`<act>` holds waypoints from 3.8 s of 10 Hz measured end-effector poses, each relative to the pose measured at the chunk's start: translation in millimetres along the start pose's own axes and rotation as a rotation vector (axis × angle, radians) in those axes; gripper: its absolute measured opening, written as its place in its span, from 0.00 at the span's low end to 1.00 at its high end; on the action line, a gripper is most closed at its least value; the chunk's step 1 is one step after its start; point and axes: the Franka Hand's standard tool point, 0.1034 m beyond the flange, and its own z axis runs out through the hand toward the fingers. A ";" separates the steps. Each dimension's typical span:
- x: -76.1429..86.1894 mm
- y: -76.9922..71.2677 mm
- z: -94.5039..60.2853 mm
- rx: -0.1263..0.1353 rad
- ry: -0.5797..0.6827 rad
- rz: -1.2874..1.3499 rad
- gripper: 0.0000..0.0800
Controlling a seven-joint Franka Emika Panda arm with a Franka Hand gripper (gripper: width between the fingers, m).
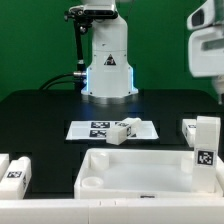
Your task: Assemble desk
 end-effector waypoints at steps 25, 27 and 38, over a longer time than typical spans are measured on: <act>-89.1 144.9 68.5 -0.204 -0.262 -0.873 0.81; -94.1 149.9 73.6 -0.215 -0.250 -0.859 0.81; -74.1 114.1 49.5 -0.115 -0.195 -1.542 0.36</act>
Offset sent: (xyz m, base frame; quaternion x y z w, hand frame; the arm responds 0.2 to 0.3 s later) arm 0.0000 0.0000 0.0000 0.0000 0.0000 -0.1938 0.9810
